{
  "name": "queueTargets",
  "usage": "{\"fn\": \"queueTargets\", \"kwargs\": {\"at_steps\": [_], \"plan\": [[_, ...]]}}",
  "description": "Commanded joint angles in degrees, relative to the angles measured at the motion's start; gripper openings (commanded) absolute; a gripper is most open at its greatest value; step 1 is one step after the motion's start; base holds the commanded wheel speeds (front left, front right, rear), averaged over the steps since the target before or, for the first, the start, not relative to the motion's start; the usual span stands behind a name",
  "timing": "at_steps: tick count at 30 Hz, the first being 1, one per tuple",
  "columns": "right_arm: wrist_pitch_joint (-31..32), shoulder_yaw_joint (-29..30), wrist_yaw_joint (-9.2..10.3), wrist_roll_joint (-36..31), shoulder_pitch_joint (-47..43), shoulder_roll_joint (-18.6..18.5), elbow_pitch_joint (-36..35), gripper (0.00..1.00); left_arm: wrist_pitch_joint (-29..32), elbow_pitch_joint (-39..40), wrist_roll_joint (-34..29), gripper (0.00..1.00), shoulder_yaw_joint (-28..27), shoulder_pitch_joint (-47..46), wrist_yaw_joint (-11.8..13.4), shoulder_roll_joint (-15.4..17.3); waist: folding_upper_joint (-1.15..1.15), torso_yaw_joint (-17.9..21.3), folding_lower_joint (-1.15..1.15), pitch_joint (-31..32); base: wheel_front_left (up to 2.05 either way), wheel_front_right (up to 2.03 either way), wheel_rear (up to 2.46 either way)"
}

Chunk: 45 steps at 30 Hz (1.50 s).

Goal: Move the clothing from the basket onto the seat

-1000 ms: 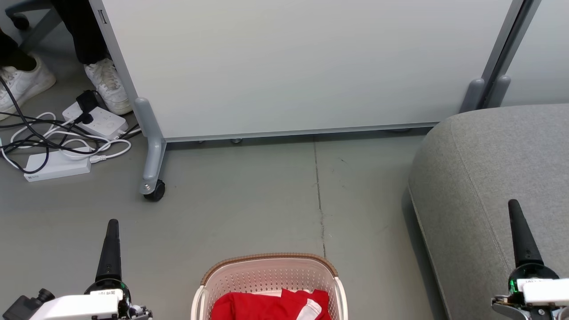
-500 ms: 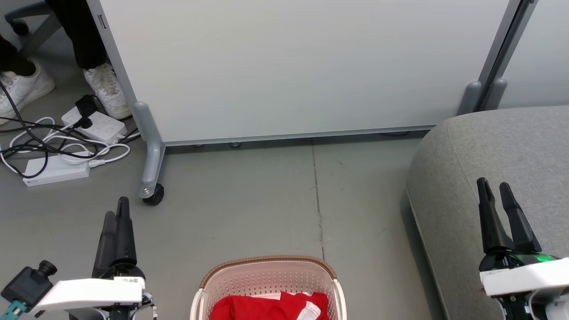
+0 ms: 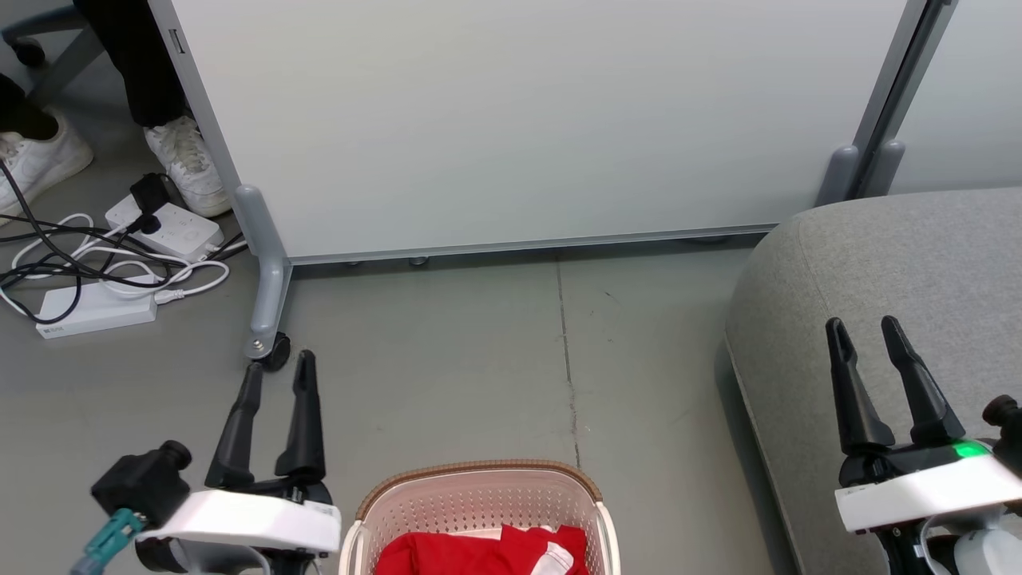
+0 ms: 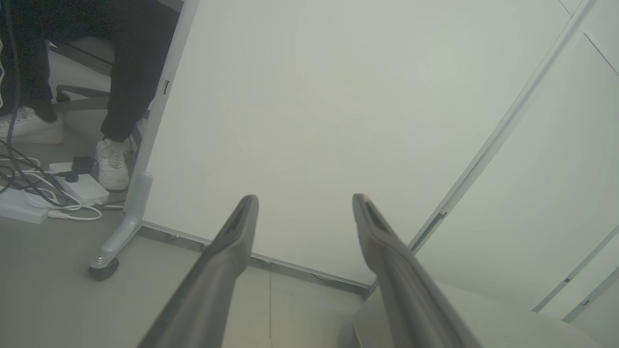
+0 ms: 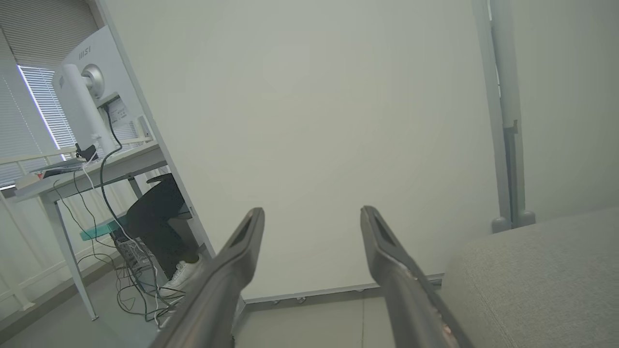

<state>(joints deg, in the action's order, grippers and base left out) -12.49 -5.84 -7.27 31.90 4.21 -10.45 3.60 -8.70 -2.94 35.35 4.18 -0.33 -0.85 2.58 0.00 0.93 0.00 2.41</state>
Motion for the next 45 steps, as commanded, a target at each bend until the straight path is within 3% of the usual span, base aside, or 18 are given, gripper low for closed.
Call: {"fn": "queueTargets", "kwargs": {"at_steps": [1, 9, 21, 35, 45], "plan": [[-0.48, 0.20, -0.26, -2.26, 0.97, -0.19, 0.23, 1.00, -0.58, 0.26, -2.48, 1.00, 0.72, -1.07, 0.52, 0.30, 0.00, 0.00, 0.00, 0.04, 0.00, 0.00, 0.00], [-0.90, 0.58, -0.26, -8.56, 1.34, 0.85, 3.56, 1.00, -1.64, -1.20, -12.47, 1.00, 5.13, -1.30, 2.48, 0.31, 0.00, -0.11, 0.00, 0.32, 0.00, 0.00, 0.00], [-1.45, 3.16, -0.28, -18.68, 1.00, 3.74, 7.43, 1.00, -3.19, -5.59, -21.36, 1.00, 9.00, -1.70, 4.19, 0.39, 0.00, -0.05, 0.00, 0.62, 0.00, 0.00, 0.00], [-2.02, 2.58, -0.31, -24.77, 1.81, 5.13, 11.54, 1.00, -4.69, -10.24, -27.28, 1.00, 11.32, -1.68, 5.86, 0.62, 0.00, 0.14, 0.00, 1.27, 0.00, 0.00, 0.00], [-2.51, 2.09, -0.32, -28.27, 2.75, 5.61, 14.38, 1.00, -5.74, -12.91, -28.59, 1.00, 10.78, -1.67, 5.19, 0.47, 0.00, 0.05, 0.00, 1.73, 0.00, 0.00, 0.00]]}}
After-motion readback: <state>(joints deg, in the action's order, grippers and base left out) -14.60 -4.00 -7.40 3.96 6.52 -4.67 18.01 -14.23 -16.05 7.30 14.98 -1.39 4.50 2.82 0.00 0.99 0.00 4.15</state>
